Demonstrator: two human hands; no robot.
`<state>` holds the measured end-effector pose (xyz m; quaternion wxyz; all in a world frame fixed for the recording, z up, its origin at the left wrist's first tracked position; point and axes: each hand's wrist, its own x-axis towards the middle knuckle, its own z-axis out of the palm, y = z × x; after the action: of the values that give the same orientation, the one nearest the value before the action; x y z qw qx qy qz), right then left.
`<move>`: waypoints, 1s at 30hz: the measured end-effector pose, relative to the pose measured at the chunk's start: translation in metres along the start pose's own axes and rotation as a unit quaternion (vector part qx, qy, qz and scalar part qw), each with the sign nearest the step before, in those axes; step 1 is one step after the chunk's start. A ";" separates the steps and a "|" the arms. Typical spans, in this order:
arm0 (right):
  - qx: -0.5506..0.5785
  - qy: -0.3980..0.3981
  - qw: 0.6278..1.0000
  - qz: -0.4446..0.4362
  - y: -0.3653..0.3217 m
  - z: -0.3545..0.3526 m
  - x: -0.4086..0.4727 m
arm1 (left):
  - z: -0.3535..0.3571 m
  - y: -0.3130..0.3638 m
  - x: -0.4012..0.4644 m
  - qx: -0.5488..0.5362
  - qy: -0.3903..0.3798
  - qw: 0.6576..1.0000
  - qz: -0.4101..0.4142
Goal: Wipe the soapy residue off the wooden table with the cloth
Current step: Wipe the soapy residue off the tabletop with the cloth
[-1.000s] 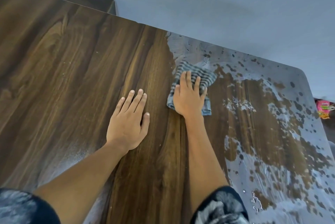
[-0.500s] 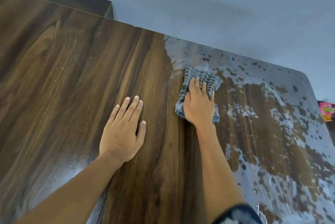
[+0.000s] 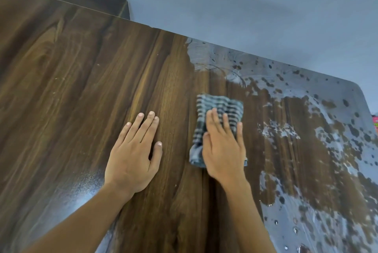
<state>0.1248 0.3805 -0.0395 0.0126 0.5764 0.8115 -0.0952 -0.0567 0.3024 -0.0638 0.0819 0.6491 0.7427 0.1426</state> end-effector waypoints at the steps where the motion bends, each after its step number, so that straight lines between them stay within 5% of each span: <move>1: -0.018 0.010 0.999 0.029 0.006 -0.001 0.014 | 0.000 0.000 0.000 -0.001 0.001 1.000 0.000; 6: -0.043 0.010 0.995 0.090 0.005 -0.011 0.119 | 0.002 0.000 0.000 0.001 0.001 1.000 -0.003; 14: -0.029 0.020 0.990 -0.134 -0.021 0.002 0.077 | -0.001 0.001 0.000 0.004 -0.008 1.000 -0.004; 19: -0.039 -0.020 0.997 -0.060 0.011 -0.008 0.025 | -0.002 -0.001 0.000 -0.004 -0.004 1.000 -0.007; 25: -0.064 -0.024 0.994 0.088 0.012 -0.021 0.131 | 0.001 -0.001 0.000 -0.008 0.003 1.000 -0.004; 30: -0.021 -0.024 0.999 0.019 -0.028 -0.017 0.177 | 0.002 -0.001 0.000 -0.002 0.002 1.000 -0.003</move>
<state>0.0411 0.5400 -0.0419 0.0460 0.5892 0.8015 -0.0914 -0.0569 0.3023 -0.0656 0.0821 0.6463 0.7446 0.1456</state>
